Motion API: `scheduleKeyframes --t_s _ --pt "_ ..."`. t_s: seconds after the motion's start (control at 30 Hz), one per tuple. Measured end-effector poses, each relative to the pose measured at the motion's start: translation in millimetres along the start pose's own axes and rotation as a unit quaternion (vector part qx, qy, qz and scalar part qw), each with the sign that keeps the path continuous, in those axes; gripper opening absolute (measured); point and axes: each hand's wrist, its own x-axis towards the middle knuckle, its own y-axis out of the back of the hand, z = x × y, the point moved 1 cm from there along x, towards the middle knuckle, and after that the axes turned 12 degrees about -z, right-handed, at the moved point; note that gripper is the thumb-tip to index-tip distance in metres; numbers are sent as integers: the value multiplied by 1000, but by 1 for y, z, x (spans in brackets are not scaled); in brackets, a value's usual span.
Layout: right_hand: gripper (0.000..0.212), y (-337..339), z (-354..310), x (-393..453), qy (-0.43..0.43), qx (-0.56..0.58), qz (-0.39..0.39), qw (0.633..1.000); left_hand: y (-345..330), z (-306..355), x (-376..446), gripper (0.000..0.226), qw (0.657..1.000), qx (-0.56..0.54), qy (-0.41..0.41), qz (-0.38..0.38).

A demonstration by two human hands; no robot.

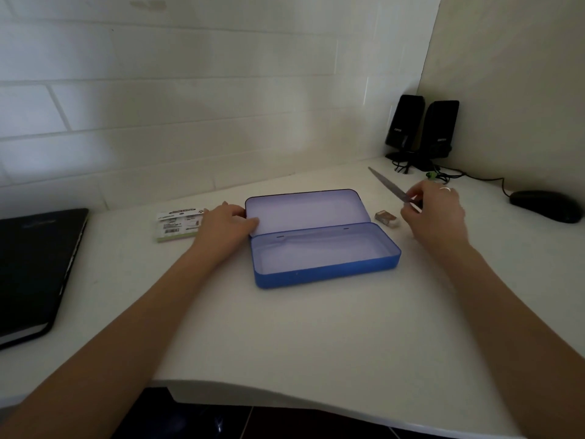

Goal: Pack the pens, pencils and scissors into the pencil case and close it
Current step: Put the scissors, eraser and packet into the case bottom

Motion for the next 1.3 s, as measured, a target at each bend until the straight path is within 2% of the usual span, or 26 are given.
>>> scheduleKeyframes --t_s 0.03,0.1,0.17,0.23,0.33,0.47,0.53,0.63,0.77,0.87,0.93,1.07,1.13,1.3 --pt "14 2 -4 -2 38 48 -2 998 0 0 0 44 1000 -3 -3 7" --pt "8 5 -19 -11 117 131 -54 983 0 1 -1 39 1000 -3 -10 13" --pt "10 6 -39 -23 189 143 -105 966 -1 1 -1 45 1000 -2 -11 12" --pt "10 7 -55 -32 232 137 -124 955 0 1 -1 44 1000 5 -9 13" --pt "9 9 -65 -38 258 162 -156 940 0 0 0 45 1000 1 -3 7" --pt "8 -5 -69 -50 271 154 -293 904 0 1 -1 44 1000 -3 -6 9" --pt "11 -13 -69 -53 284 131 -307 899 -1 1 -1 35 1000 3 -14 15" --pt "13 -16 -76 -56 305 124 -309 892 -3 2 0 37 1000 7 -18 15" --pt "16 -20 -85 -59 311 134 -328 882 -3 3 1 42 1000 2 -6 5" --pt "17 -22 -84 -60 301 142 -335 881 -3 2 1 29 1000 -3 -13 18" --pt "17 -20 -83 -61 301 139 -336 882 -3 2 1 27 1000 -8 -11 20" --pt "15 -13 -74 -52 258 151 -262 918 -2 2 1 26 1000 -10 -14 23" --pt "11 -5 -68 -45 211 158 -255 930 -3 2 1 26 1000 -4 -14 26" --pt "7 4 -59 -45 190 78 -367 907 -3 2 2 25 1000 0 -11 22"
